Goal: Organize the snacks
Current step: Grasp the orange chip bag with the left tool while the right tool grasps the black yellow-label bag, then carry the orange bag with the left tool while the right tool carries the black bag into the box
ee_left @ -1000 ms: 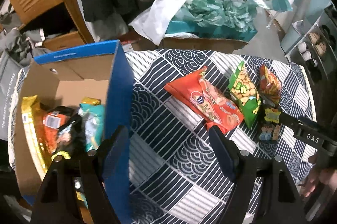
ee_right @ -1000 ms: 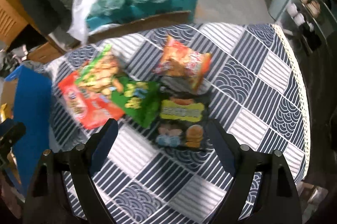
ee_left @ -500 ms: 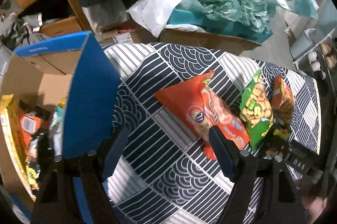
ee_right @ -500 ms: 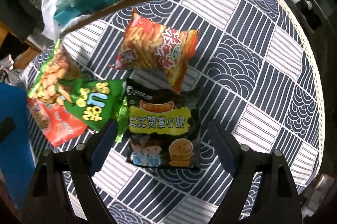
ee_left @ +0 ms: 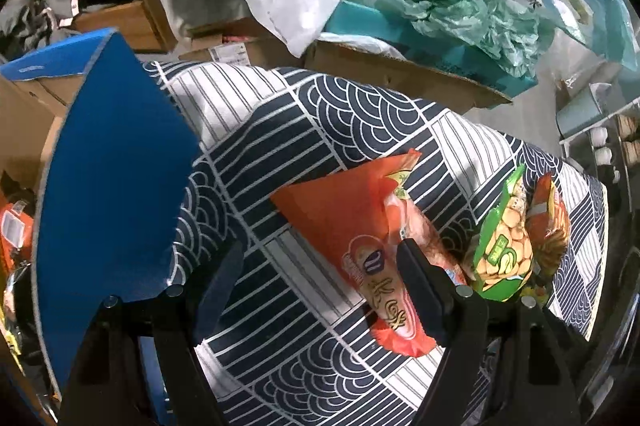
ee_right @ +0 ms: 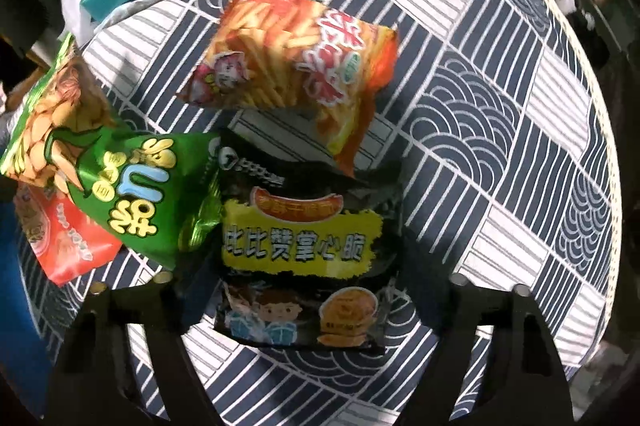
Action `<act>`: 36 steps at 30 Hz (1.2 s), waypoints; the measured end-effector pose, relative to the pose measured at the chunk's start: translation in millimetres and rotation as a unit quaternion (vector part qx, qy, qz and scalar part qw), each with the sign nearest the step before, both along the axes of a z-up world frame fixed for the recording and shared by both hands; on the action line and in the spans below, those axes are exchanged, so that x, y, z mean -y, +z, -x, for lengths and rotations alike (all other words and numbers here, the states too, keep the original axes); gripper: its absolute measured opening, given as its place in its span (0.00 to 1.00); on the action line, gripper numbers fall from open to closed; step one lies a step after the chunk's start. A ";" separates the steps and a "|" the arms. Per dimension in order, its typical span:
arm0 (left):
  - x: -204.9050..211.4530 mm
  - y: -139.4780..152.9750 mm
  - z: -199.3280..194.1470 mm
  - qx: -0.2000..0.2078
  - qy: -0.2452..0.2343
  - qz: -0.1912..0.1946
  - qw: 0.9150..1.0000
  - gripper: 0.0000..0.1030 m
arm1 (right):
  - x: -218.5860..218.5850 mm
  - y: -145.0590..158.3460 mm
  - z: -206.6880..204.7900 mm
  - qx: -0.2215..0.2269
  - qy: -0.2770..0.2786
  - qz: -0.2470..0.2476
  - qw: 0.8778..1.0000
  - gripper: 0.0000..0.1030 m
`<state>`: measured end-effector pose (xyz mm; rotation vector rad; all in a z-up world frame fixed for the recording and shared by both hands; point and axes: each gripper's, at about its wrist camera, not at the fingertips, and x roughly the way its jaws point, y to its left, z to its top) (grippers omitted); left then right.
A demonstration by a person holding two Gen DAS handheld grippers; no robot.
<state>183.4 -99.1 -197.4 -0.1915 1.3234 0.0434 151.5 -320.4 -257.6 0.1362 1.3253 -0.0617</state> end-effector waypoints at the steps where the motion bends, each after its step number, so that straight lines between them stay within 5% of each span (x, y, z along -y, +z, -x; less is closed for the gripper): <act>1: 2.0 -2.4 -2.3 -0.004 -0.001 0.002 1.000 0.78 | -2.4 1.4 0.0 0.001 0.001 0.000 1.000 0.67; 13: 10.0 -18.8 -15.5 0.008 0.041 0.055 0.998 0.84 | -11.0 34.8 -0.2 0.030 0.001 -0.030 0.999 0.67; 24: 41.9 -26.1 -13.6 0.005 -0.010 -0.032 0.999 0.89 | -5.8 50.0 6.2 0.043 0.005 -0.022 0.999 0.67; 28: 48.6 -27.7 -9.3 0.002 -0.037 -0.033 0.999 0.89 | -8.2 57.7 8.3 0.052 0.004 -0.029 0.998 0.67; 36: 50.8 -23.0 3.0 -0.011 -0.060 -0.004 0.998 0.51 | -11.1 73.1 16.6 0.066 0.008 -0.039 0.997 0.67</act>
